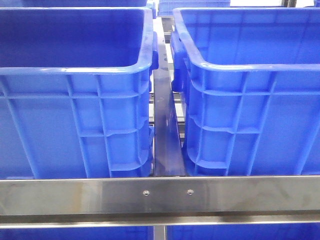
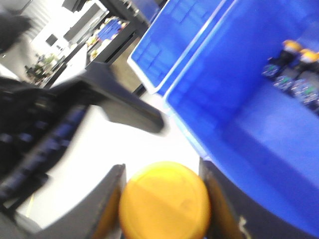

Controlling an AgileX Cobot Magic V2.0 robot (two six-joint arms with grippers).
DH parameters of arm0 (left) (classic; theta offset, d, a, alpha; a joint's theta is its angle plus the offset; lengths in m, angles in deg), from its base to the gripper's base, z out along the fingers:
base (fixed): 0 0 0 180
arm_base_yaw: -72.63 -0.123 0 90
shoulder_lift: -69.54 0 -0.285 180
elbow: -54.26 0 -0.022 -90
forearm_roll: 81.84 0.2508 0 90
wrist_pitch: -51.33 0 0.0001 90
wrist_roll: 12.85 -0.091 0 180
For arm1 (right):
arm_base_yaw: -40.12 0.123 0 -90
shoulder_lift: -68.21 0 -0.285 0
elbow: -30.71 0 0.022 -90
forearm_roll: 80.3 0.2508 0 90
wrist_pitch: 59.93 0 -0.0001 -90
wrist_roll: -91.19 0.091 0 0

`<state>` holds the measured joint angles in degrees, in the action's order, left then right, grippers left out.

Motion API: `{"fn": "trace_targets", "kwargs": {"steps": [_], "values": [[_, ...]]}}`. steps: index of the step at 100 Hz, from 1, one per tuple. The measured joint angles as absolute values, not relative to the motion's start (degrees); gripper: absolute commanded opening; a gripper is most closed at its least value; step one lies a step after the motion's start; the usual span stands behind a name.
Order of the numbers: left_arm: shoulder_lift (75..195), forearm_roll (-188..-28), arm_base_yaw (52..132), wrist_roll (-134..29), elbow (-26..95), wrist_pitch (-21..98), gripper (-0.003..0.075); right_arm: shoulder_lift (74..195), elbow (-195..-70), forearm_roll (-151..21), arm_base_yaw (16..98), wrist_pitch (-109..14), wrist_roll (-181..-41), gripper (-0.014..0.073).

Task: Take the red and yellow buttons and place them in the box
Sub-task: 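Lower the yellow button with the right gripper into the bin and release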

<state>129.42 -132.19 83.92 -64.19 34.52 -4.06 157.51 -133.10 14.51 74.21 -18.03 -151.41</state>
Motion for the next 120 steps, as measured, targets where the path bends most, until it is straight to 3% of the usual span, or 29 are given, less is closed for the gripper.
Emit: {"fn": "trace_targets", "kwargs": {"steps": [30, 58, 83, 109, 120], "values": [[116.2, -126.2, 77.8, -55.3, 27.3, 12.1, 0.0642, 157.1, -133.1, 14.5, 67.3, -18.2, -151.4, 0.0014], [103.1, -125.0, 77.4, -54.4, 14.4, 24.8, 0.0642, 155.0, -133.1, 13.3, 58.1, -17.3, -151.4, 0.0014], [94.4, -116.7, 76.3, -47.6, 4.9, 31.1, 0.0641, 154.7, -133.1, 9.5, 49.0, -15.6, -151.4, 0.0014], [93.7, -112.2, 72.1, -41.2, 2.9, 31.5, 0.0640, 154.7, -133.1, 7.5, 38.4, -16.2, -151.4, 0.0014], [93.7, -112.2, 71.7, -40.8, 2.9, 31.6, 0.0591, 154.7, -133.1, 6.6, 33.9, -19.2, -151.4, 0.0014]]}}
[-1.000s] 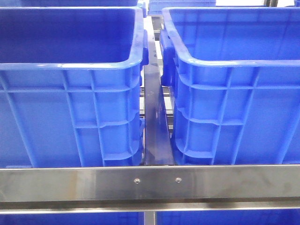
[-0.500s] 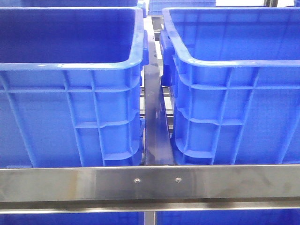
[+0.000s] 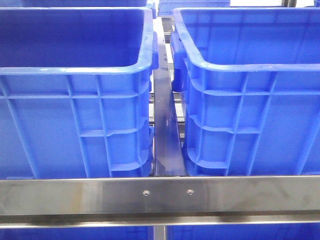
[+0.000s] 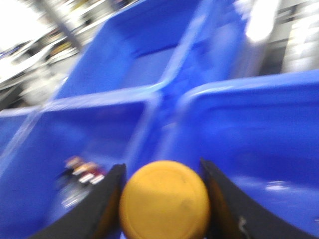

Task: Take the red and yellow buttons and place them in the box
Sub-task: 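Lower the yellow button with the right gripper into the bin and release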

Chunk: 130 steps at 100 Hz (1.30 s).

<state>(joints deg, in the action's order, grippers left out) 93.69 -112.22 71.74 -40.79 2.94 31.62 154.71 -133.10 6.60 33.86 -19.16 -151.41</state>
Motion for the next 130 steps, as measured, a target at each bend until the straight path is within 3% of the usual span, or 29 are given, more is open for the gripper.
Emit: {"fn": "trace_targets", "kwargs": {"steps": [13, 39, 79, 130], "values": [[93.7, -112.2, 71.7, -40.6, 2.9, 31.6, 0.0431, 155.9, -133.1, 6.4, 29.3, -23.5, -151.4, 0.0014], [93.7, -112.2, 71.6, -40.6, 2.9, 31.6, -0.0017, 164.6, -133.1, 10.5, 27.3, -30.2, -151.4, 0.0014], [93.7, -112.2, 71.6, -40.6, 2.9, 31.6, -0.0019, 179.2, -136.8, 22.2, 27.3, -30.2, -153.5, 0.0014], [93.7, -112.2, 71.6, -40.6, 2.9, 31.6, -0.0019, 183.5, -141.6, 22.3, 27.3, -29.9, -152.3, 0.0017]]}}
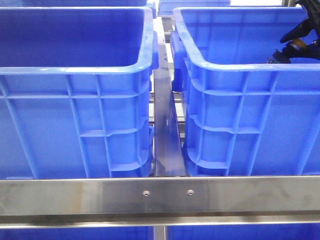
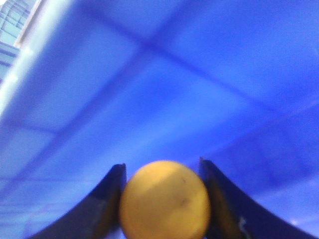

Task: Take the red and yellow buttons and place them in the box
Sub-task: 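Lower the yellow button with the right gripper into the bin and release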

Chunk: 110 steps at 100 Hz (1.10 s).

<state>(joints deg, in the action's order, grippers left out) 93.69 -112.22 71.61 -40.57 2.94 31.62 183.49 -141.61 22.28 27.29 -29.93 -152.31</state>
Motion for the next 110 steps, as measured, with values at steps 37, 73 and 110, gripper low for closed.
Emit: {"fn": "trace_targets", "kwargs": {"steps": [37, 73, 110], "values": [[93.7, -112.2, 71.6, -40.6, 2.9, 31.6, -0.0019, 183.7, -141.7, 22.4, 27.3, -31.7, -152.1, 0.0102], [93.7, -112.2, 71.6, -40.6, 2.9, 31.6, -0.0019, 186.0, -141.9, 23.3, 27.3, -31.9, -152.1, 0.0422], [93.7, -112.2, 71.6, -40.6, 2.9, 31.6, -0.0019, 186.2, -141.9, 23.2, 27.3, -31.9, -152.1, 0.0646]]}}
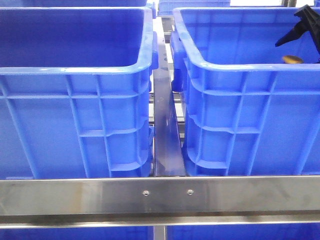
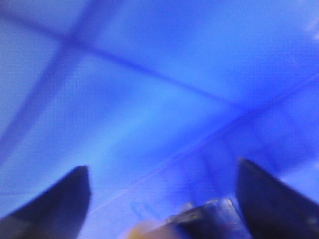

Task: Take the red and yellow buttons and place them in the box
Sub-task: 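Lower the yellow button with the right gripper into the bin and release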

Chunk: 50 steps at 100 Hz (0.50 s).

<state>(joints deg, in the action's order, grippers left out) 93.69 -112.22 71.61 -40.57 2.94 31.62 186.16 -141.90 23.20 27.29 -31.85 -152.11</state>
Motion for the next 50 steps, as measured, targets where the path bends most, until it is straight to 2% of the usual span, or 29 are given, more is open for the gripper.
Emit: {"fn": "trace_targets", "kwargs": {"steps": [50], "values": [[93.7, -112.2, 71.6, -40.6, 2.9, 31.6, -0.0019, 183.6, -141.9, 22.2, 27.3, -30.9, -152.0, 0.0646]]}}
